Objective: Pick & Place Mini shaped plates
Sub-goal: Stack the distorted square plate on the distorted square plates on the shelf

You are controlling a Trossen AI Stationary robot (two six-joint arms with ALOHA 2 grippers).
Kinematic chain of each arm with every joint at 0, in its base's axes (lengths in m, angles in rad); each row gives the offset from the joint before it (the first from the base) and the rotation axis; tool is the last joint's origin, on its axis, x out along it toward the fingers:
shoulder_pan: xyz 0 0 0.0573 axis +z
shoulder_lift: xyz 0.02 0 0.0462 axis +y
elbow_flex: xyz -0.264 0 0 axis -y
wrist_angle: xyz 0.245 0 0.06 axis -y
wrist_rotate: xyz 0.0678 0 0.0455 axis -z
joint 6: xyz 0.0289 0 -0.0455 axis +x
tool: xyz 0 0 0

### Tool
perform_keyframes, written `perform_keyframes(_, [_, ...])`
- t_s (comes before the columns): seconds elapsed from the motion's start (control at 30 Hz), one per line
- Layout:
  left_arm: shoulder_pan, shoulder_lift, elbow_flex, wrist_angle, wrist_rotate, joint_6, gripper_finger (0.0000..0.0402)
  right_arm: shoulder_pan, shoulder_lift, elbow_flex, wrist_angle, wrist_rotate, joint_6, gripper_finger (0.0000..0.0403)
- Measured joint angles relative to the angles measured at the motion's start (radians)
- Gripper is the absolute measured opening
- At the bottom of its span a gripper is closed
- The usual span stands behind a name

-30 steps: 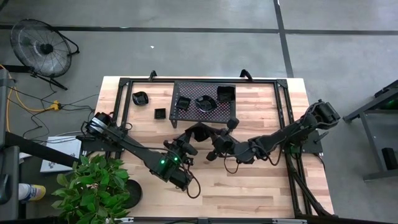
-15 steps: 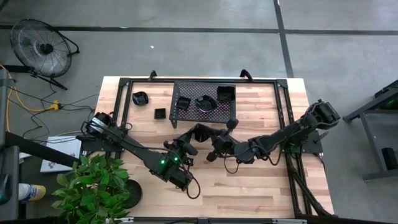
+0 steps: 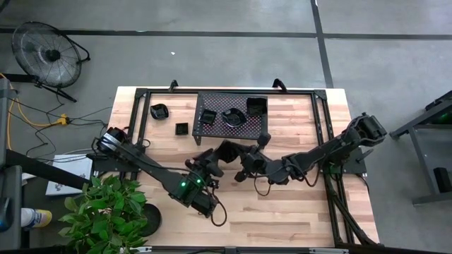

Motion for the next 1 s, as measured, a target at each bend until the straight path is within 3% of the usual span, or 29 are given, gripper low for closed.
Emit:
perform_keyframes(0.53, [-0.074, -0.029, 0.000, -0.062, -0.074, -0.002, 0.0225, -0.044, -0.059, 0.000, -0.064, 0.006, 0.022, 0.0000])
perform_keyframes(0.67, [-0.096, -0.080, 0.000, -0.166, -0.069, -0.234, 0.0225, -0.056, -0.099, 0.000, -0.099, 0.005, 0.031, 0.0000])
perform_keyframes(0.93, [-0.095, -0.237, 0.000, -0.589, 0.045, -0.911, 0.0225, -0.113, -0.226, 0.000, -0.180, -0.039, 0.025, 0.0000])
perform_keyframes(1.0, [-0.095, -0.273, -0.003, -0.590, 0.069, -1.006, 0.0225, -0.140, -0.263, 0.000, -0.192, -0.056, 0.025, 0.0000])
